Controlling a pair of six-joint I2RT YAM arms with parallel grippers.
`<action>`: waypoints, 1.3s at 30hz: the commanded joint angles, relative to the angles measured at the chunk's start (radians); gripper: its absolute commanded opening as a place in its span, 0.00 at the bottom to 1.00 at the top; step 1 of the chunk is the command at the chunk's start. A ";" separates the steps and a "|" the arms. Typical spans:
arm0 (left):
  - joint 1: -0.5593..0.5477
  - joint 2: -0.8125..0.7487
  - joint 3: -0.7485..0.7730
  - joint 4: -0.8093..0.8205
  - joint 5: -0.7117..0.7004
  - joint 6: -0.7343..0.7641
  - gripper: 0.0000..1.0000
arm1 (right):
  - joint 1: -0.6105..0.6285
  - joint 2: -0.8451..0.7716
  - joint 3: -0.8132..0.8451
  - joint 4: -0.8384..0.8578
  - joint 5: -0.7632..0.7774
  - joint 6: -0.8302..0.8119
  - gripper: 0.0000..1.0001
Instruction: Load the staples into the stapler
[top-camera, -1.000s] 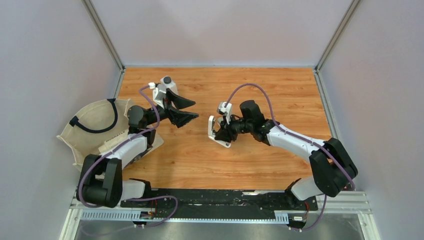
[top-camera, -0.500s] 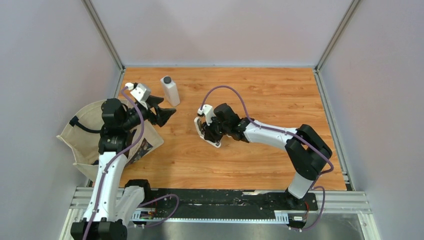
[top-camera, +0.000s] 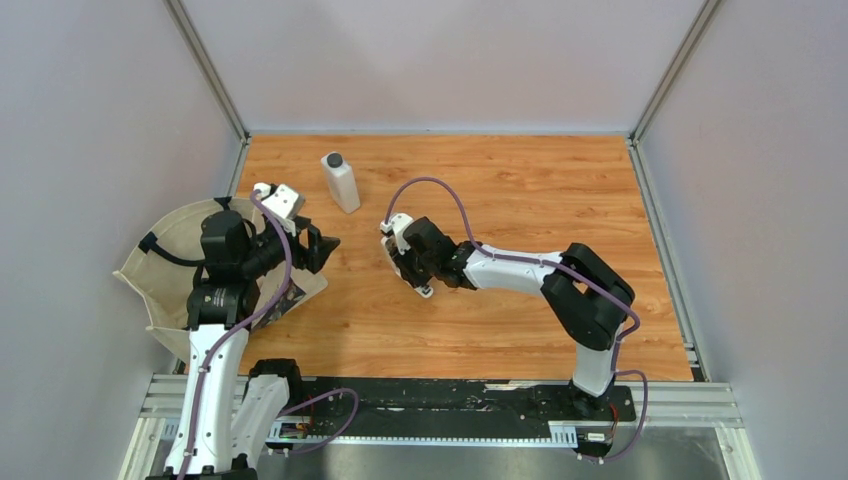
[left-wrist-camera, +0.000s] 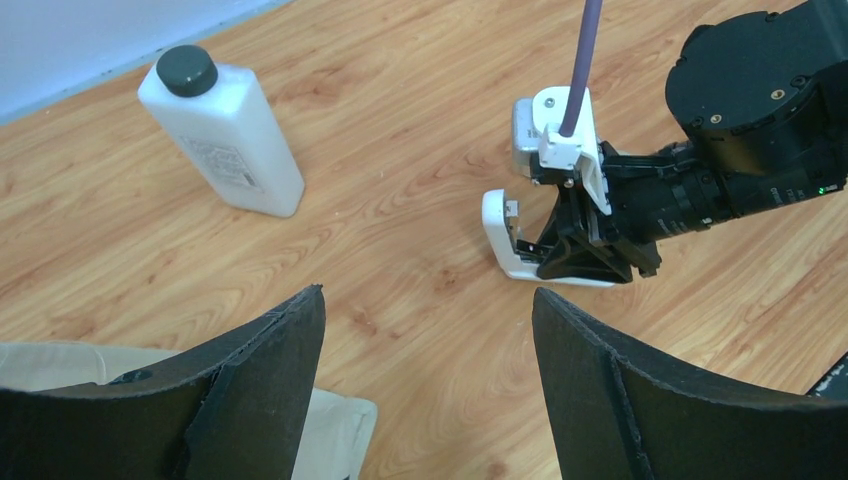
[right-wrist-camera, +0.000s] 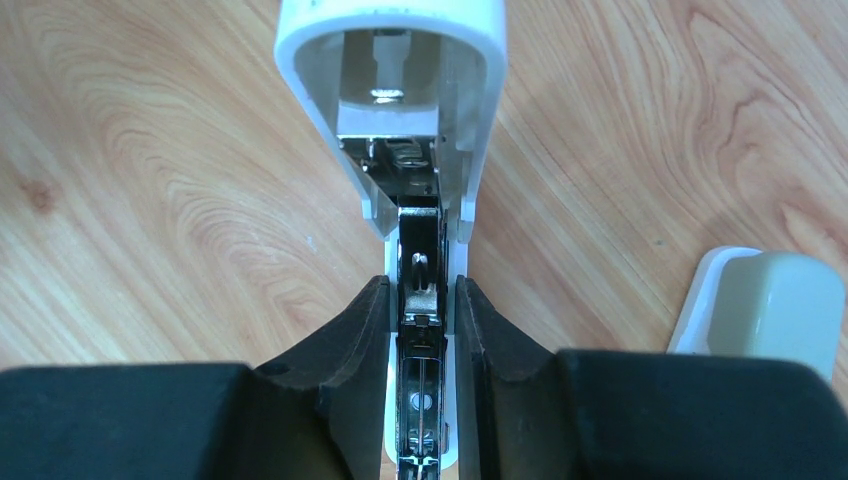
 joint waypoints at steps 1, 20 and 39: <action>0.008 -0.008 0.016 -0.008 -0.011 0.021 0.83 | -0.003 0.013 0.035 0.028 0.087 0.059 0.09; 0.008 -0.001 -0.010 0.012 0.008 0.013 0.85 | 0.015 0.036 0.050 0.002 0.181 0.097 0.46; -0.106 0.131 0.131 -0.106 0.146 0.214 0.86 | -0.110 -0.420 0.029 -0.153 0.040 -0.248 0.61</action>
